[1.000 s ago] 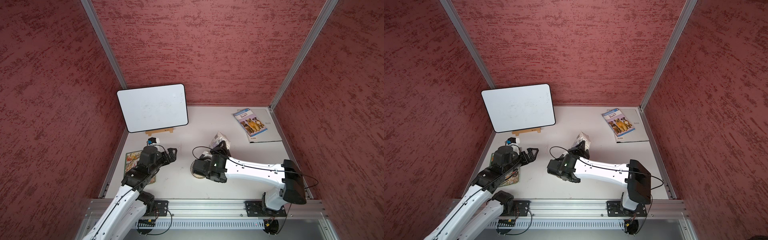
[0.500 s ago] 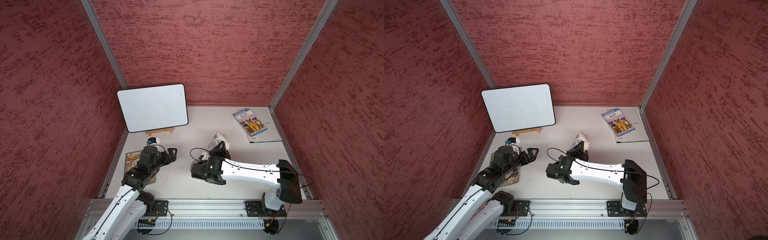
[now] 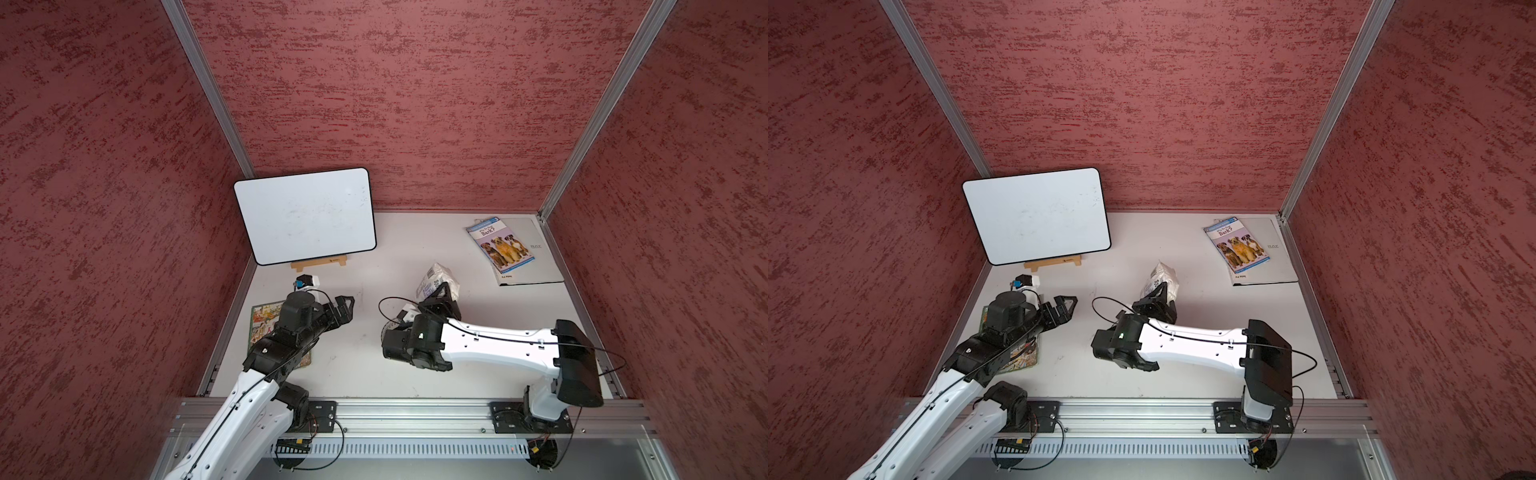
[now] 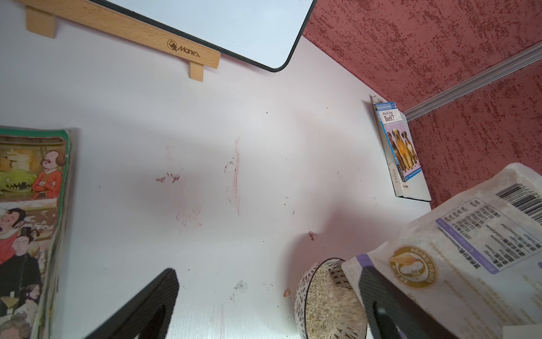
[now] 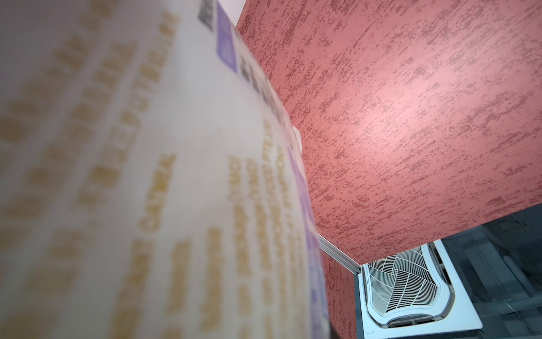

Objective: Pour the oats into the breakfast bowl
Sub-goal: Pour the oats into the bowl.

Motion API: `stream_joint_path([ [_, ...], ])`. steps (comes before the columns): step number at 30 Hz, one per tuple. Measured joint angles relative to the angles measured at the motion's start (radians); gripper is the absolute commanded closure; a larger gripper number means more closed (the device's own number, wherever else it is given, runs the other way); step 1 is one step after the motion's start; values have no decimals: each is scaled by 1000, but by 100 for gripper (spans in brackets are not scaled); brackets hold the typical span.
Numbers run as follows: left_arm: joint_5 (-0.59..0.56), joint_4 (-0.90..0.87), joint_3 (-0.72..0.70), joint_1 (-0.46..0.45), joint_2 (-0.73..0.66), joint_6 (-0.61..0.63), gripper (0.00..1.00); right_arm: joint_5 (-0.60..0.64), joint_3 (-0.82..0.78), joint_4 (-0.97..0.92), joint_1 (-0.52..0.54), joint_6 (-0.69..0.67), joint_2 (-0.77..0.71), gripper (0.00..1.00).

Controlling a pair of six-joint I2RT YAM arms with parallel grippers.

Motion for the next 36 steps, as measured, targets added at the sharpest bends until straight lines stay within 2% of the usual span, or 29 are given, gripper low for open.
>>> stream_joint_path([
  [36, 0, 0, 0, 0, 0, 0, 0, 35, -20, -42, 5, 68, -1, 100],
])
